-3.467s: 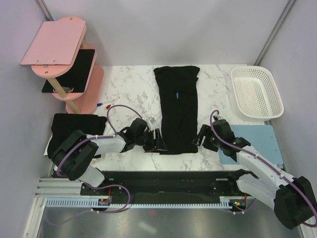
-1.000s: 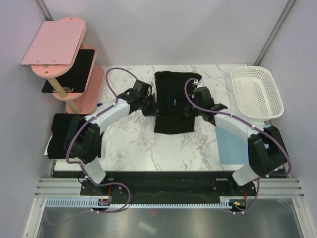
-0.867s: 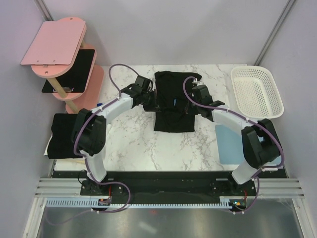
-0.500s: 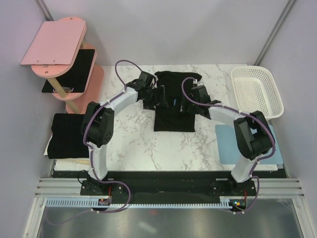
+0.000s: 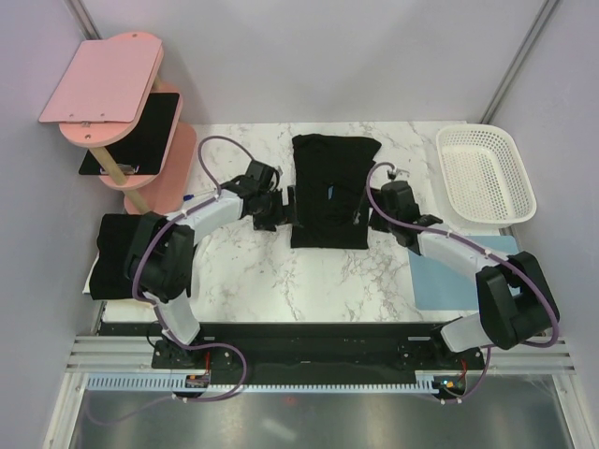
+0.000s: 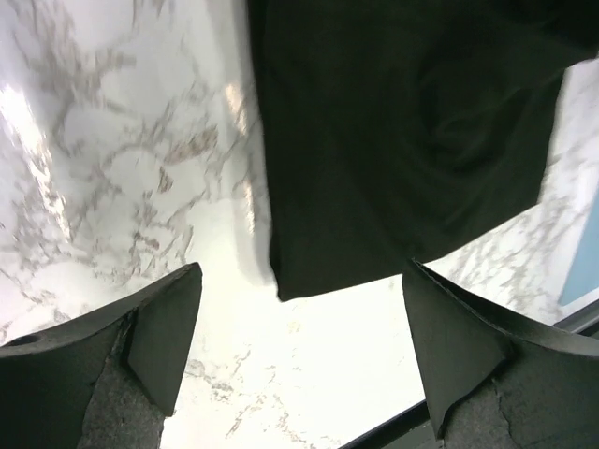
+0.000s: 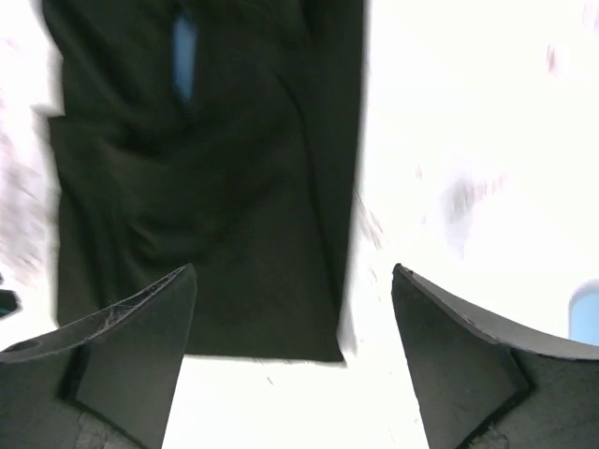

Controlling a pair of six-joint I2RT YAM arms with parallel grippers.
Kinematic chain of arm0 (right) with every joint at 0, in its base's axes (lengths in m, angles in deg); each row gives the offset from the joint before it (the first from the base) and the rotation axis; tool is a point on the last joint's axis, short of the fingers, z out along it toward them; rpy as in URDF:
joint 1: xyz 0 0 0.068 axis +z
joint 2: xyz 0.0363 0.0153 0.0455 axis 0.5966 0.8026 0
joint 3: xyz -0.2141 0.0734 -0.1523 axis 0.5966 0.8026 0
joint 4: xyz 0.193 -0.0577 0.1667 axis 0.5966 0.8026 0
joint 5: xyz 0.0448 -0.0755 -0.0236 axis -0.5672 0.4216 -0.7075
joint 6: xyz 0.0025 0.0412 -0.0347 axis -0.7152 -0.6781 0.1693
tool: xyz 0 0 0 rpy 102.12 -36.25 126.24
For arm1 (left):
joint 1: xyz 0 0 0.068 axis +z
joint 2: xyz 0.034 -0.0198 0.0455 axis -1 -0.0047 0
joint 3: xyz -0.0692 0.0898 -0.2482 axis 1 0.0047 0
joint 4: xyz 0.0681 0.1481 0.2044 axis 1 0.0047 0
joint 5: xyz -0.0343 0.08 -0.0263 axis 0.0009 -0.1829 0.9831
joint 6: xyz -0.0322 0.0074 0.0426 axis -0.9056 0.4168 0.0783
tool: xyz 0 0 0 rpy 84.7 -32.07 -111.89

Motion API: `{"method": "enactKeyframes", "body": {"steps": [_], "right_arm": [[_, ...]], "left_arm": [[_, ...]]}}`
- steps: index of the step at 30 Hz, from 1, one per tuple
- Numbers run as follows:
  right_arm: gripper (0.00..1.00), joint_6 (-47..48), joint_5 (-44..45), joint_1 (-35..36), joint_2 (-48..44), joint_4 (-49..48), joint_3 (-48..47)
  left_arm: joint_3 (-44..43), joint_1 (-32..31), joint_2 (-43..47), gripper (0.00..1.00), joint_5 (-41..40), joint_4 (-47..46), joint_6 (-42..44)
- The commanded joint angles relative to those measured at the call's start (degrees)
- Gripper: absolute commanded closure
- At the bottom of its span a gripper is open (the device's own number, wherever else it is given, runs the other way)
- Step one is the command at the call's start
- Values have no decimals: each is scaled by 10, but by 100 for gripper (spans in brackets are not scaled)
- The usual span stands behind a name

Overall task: Fold and stack the t-shirts
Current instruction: Fold the folded rectangular tshirt in 1/3 of the way, then grab one side of the 2/3 rectangular tshirt with both arms

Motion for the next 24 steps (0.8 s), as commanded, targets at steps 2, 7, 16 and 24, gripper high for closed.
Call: {"method": "enactKeyframes", "body": {"steps": [2, 7, 16, 24], "right_arm": [[12, -54, -33, -2, -5, 0, 67], [17, -75, -42, -3, -12, -13, 93], [38, -122, -116, -2, 47, -92, 122], [94, -154, -175, -3, 83, -151, 141]], "left_arm": [[73, 0, 13, 8, 24, -73, -28], [105, 0, 17, 8, 29, -92, -35], [127, 0, -4, 33, 62, -138, -53], [126, -9, -18, 98, 103, -158, -63]]}}
